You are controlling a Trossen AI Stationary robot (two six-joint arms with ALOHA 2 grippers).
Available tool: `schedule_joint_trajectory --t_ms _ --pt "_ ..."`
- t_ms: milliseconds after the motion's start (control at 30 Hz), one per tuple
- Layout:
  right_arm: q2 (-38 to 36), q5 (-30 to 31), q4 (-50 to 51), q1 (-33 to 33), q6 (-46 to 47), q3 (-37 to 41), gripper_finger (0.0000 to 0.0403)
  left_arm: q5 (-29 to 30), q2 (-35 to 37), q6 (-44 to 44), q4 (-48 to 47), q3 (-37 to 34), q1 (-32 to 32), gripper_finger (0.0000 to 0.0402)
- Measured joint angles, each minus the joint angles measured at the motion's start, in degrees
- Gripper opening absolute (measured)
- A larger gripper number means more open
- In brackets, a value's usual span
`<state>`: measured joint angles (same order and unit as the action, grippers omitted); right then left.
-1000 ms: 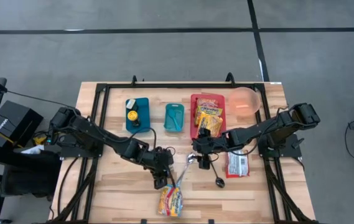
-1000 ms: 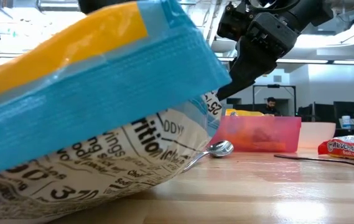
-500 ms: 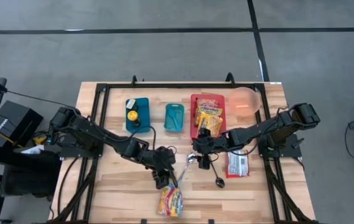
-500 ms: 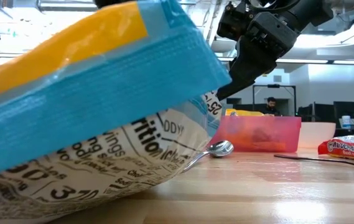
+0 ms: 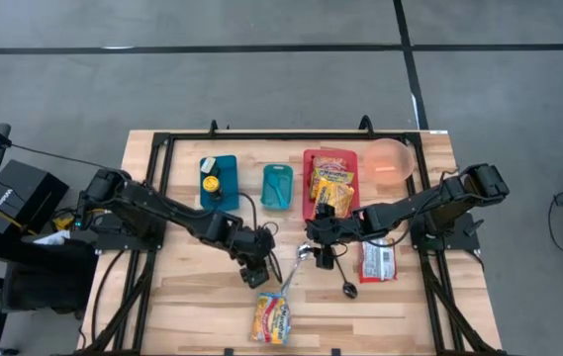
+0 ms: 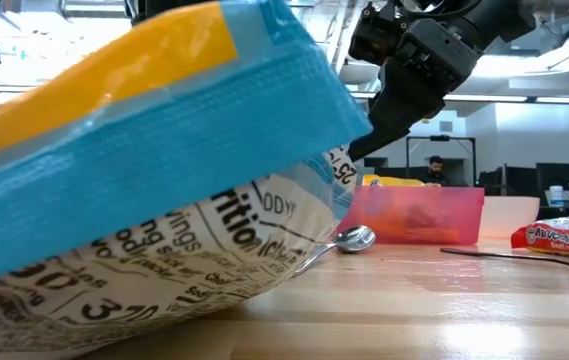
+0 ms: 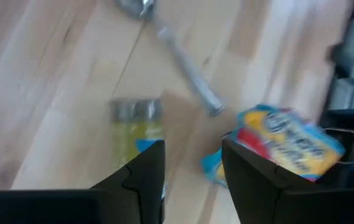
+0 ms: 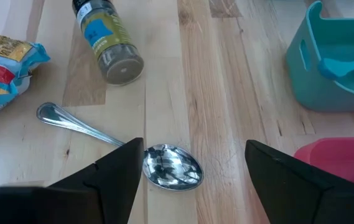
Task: Pick & Place Food Item
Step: Put the black spice bottle into the blue bin
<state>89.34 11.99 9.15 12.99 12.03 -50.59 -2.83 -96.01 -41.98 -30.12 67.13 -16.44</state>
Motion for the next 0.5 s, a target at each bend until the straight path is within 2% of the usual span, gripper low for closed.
schedule_joint_trajectory --t_ms 133,267,333,500 --pt "0.00 -0.02 0.92 0.00 0.02 -0.02 0.0276 -1.20 -2.71 -2.86 -1.46 -0.02 -1.86 0.0135" --pt "-0.02 0.00 1.10 0.00 0.02 -0.02 0.0276 -5.52 -3.35 -5.37 -5.18 -0.04 -2.80 0.0119" --pt "-0.02 0.00 1.15 0.00 0.02 -0.02 0.0276 -3.93 -2.27 -7.42 -8.10 -0.07 -2.59 0.0110" --pt "-0.02 0.00 1.18 -0.02 0.02 -0.02 0.0276 -1.05 1.89 -9.50 -7.15 0.23 -2.79 0.0092"
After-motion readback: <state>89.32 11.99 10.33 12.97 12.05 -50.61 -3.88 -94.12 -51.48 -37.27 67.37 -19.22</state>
